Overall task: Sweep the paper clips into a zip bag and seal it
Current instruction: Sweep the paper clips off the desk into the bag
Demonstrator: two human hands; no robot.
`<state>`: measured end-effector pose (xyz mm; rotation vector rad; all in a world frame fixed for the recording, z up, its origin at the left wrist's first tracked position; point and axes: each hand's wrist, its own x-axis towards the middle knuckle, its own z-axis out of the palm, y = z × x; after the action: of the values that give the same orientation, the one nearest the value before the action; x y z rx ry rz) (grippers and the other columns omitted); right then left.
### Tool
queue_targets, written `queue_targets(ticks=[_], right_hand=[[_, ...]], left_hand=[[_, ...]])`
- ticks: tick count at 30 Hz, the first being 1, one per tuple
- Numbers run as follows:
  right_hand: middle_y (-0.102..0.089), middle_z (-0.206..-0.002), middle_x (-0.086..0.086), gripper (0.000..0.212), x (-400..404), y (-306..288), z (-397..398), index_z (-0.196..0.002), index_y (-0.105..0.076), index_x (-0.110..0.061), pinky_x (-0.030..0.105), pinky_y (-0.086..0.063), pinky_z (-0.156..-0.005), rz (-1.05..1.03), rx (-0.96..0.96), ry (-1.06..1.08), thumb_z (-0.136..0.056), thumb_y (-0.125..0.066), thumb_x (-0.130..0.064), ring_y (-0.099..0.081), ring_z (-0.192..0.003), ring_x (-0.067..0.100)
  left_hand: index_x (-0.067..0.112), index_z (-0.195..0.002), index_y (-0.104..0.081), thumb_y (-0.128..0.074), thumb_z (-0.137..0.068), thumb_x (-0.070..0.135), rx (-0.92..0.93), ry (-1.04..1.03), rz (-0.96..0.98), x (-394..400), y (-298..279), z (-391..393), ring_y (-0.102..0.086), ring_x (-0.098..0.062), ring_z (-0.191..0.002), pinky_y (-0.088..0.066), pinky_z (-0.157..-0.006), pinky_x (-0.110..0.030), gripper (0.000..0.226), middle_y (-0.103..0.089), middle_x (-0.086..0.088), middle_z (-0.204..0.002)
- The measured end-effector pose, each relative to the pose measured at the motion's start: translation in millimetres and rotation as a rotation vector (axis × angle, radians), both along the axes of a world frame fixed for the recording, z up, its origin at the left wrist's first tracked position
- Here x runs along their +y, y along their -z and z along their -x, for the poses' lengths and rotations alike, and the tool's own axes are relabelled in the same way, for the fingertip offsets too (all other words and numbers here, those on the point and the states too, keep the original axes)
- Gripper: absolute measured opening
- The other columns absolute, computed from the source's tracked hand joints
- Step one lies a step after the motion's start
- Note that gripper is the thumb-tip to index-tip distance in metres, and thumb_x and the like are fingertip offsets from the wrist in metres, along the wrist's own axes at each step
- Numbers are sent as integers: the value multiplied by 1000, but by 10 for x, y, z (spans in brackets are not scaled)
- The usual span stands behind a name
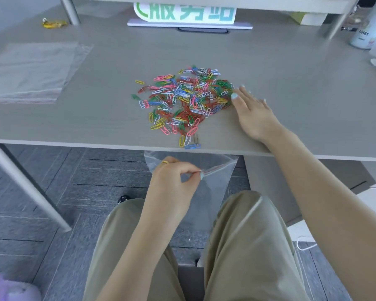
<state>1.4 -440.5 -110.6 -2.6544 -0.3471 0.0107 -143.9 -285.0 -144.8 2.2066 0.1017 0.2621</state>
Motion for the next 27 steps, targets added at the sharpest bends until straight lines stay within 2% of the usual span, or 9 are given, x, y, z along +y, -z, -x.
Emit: queue_targets(ticks=[2,6,14,17,20,24,27], right_hand=[[-13,-157,5,48,-23,32,-72,-144,-19,-15,41,-1,-117,97,25,-19,-100,-13,-33,-9,-145,18],[-11,-157,-1,52,38,75,63,-145,-16,-17,31,1,-117,69,31,-120,-98,-16,-39,-6,-144,10],[-8,-157,-5,51,165,108,549,-146,-14,-19,27,3,-117,70,-24,-361,-99,-19,-38,-5,-143,5],[-7,-157,-6,50,104,85,525,-145,-14,-21,28,3,-116,-34,-25,-269,-99,-19,-38,-5,-143,5],[-6,-157,-3,50,43,90,469,-146,-13,-19,33,2,-117,128,-19,-171,-99,-18,-36,-4,-144,8],[-3,-158,-5,54,141,125,611,-146,-9,-19,34,3,-117,254,-50,-273,-98,-12,-41,-1,-144,8],[-4,-157,-6,59,202,148,722,-146,-8,-20,34,4,-117,266,-93,-328,-93,-6,-45,-1,-144,7]], left_hand=[[17,-82,-72,-63,-79,15,-3,-5,2,3,4,-19,-48,6,-75,-30,-67,4,9,-48,17,-74],[17,-82,-72,-64,-79,15,4,-21,9,-3,18,-54,-48,5,-73,-30,-66,4,9,-49,15,-75],[18,-82,-72,-64,-78,14,-9,-2,-6,-20,-20,-59,-48,5,-73,-31,-68,3,9,-49,16,-73],[17,-82,-72,-64,-78,14,-5,-6,0,1,-25,-54,-47,6,-73,-30,-67,4,9,-48,16,-74],[19,-81,-72,-64,-78,15,-5,-7,-10,3,-26,-47,-48,3,-74,-30,-67,3,9,-48,15,-74],[19,-81,-72,-64,-78,16,-16,-6,-14,-1,-42,-60,-49,-5,-76,-31,-68,2,9,-50,15,-73],[18,-82,-72,-64,-78,15,-22,-6,-15,14,-55,-73,-51,-10,-81,-31,-67,2,9,-55,4,-78]])
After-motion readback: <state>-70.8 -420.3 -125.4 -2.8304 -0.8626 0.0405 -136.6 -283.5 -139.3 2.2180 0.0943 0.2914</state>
